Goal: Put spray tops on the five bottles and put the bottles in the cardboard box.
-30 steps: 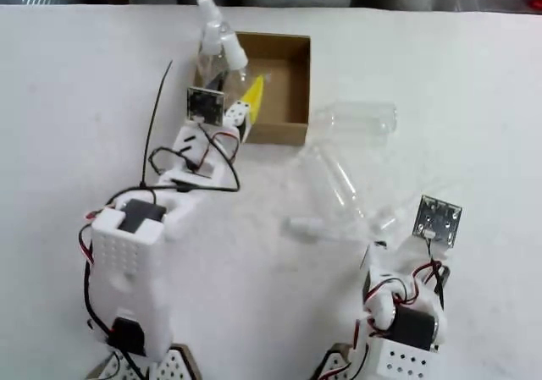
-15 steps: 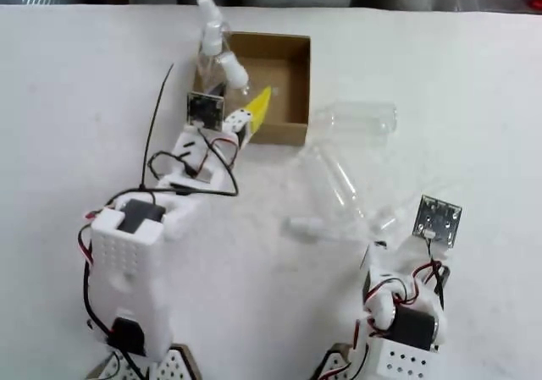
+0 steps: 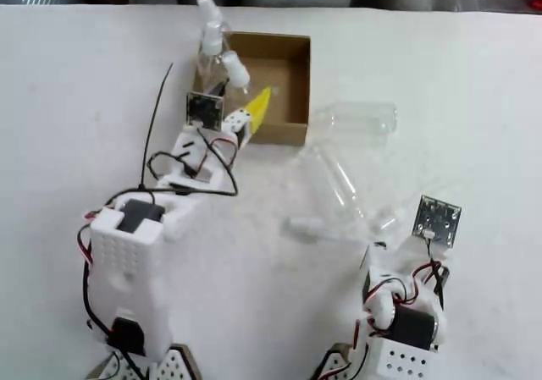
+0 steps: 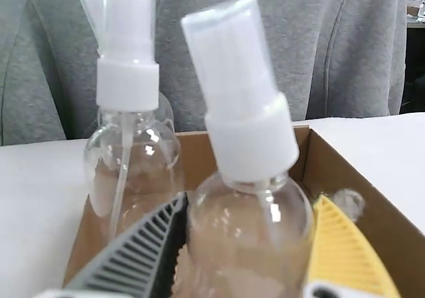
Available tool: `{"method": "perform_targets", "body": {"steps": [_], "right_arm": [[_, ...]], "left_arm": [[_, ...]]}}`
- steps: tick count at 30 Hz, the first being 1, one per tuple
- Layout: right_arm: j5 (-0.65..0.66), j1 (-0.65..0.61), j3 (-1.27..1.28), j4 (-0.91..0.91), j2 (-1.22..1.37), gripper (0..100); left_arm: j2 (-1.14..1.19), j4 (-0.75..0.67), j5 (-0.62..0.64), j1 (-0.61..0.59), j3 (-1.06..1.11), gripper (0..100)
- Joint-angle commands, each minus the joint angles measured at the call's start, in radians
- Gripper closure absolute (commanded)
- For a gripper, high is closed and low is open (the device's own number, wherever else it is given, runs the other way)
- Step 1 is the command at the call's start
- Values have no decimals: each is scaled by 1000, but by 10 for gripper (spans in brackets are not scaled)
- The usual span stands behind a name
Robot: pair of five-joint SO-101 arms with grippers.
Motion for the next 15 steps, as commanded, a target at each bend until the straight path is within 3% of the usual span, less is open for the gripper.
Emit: {"method": "perform_targets", "body": {"steps": [1,15], "right_arm": [[11,2,-8,-19,-10,622],[11,-1,-6,-19,-10,622]], "left_arm": [[-99,15,-6,-12,44,705],[-205,17,-9,-2,104,705]]}}
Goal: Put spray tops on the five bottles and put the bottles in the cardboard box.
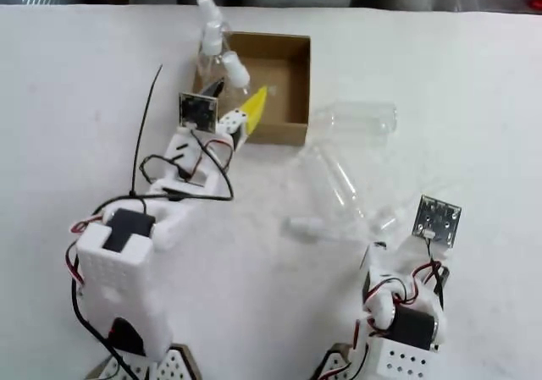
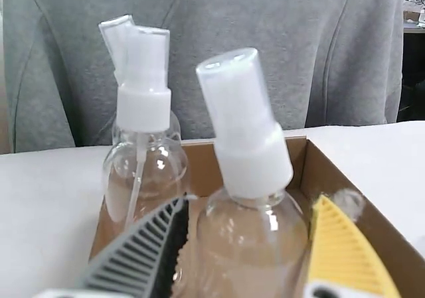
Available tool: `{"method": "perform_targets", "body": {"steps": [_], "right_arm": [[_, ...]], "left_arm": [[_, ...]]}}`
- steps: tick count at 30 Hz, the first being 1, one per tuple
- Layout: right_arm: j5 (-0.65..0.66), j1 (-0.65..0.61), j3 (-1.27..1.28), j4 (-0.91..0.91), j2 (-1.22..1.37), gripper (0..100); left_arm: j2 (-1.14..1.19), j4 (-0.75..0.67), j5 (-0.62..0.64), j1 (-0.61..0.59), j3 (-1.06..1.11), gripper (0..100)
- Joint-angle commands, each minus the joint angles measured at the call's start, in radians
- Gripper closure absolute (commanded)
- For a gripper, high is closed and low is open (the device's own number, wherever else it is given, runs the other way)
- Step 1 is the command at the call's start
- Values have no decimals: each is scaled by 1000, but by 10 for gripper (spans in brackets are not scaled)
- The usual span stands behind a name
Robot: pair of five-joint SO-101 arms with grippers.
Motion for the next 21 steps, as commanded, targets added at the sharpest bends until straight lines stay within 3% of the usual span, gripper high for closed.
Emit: {"method": "perform_targets", "body": {"steps": [1,10,21], "right_arm": [[11,-1,-6,-19,-10,622],[11,-2,-6,-19,-10,622],[11,-2,-6,-19,-10,622]], "left_arm": [[-74,3,-9,-4,0,705],[-282,203,-6,-2,64,705],[-470,213,-9,-2,192,710]]}}
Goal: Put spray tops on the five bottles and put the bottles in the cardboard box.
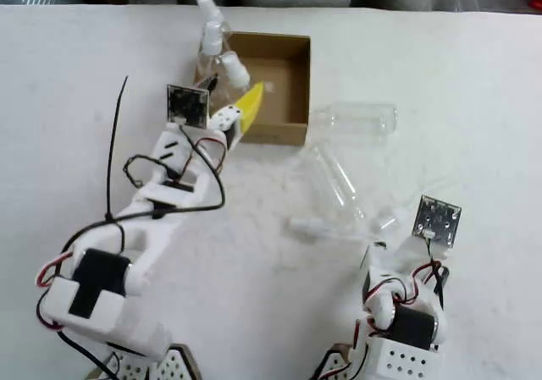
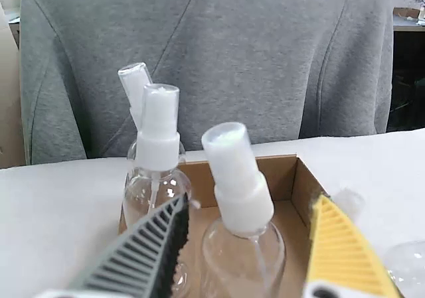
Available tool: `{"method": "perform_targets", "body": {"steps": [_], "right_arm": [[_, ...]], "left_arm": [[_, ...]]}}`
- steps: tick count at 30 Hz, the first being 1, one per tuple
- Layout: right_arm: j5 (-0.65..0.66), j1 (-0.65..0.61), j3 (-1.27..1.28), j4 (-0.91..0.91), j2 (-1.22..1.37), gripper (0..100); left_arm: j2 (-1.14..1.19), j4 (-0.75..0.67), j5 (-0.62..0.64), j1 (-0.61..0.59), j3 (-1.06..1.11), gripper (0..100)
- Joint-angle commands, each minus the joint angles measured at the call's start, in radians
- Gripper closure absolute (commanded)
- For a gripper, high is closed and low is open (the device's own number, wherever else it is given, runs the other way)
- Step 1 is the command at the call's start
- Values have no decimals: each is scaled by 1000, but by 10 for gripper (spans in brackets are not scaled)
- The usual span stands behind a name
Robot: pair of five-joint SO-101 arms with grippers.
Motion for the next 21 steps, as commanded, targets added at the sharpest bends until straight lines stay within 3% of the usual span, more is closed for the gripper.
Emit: {"method": "perform_targets", "body": {"steps": [1,7,21], "right_arm": [[11,-2,-6,-19,-10,622],[11,-2,-6,-21,-10,622],[11,-2,-6,-21,-10,622]], "left_arm": [[-110,5,-9,-1,15,710],[-252,54,-9,19,98,710],[-737,598,-9,42,213,710]]}}
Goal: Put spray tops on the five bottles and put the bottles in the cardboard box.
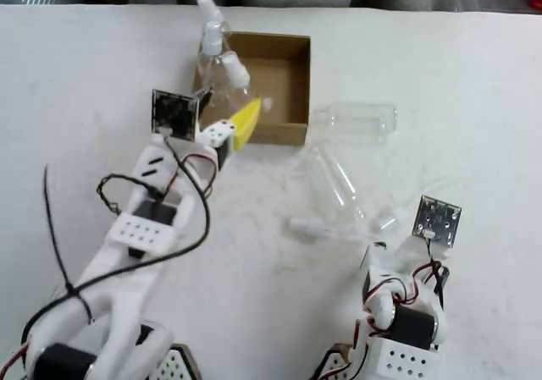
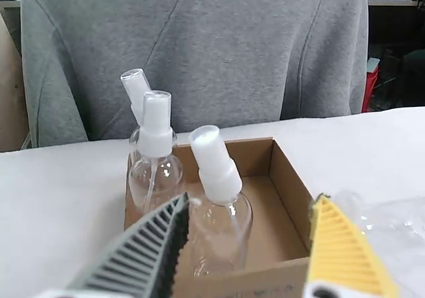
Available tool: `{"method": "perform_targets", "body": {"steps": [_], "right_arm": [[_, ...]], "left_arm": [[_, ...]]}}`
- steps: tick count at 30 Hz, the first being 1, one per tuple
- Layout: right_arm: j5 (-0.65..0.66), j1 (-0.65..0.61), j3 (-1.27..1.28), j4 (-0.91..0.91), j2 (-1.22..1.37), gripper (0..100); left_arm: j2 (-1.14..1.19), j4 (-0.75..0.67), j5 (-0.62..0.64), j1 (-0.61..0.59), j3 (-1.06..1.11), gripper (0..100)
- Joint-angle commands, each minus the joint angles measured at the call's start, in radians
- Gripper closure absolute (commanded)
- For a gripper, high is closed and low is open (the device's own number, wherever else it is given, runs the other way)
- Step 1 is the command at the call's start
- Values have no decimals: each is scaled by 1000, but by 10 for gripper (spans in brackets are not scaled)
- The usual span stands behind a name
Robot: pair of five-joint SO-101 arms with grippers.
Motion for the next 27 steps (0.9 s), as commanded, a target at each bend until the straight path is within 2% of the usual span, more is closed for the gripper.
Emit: {"method": "perform_targets", "body": {"steps": [1,7,10,14,17,24,27], "right_arm": [[11,-2,-6,-21,-10,622],[11,-2,-6,-21,-10,622],[11,-2,-6,-21,-10,622],[11,-1,-6,-24,-10,622],[2,4,-6,-39,-10,622],[0,5,-43,-41,-10,622],[0,1,-94,-33,-8,622]], "left_arm": [[-182,130,-6,13,23,710],[-441,400,-2,4,68,723],[-550,505,-2,2,84,817],[-682,571,-6,-13,127,989],[-777,617,-3,-53,176,950],[-997,787,-5,-191,374,976],[-1082,818,-5,-219,482,976]]}}
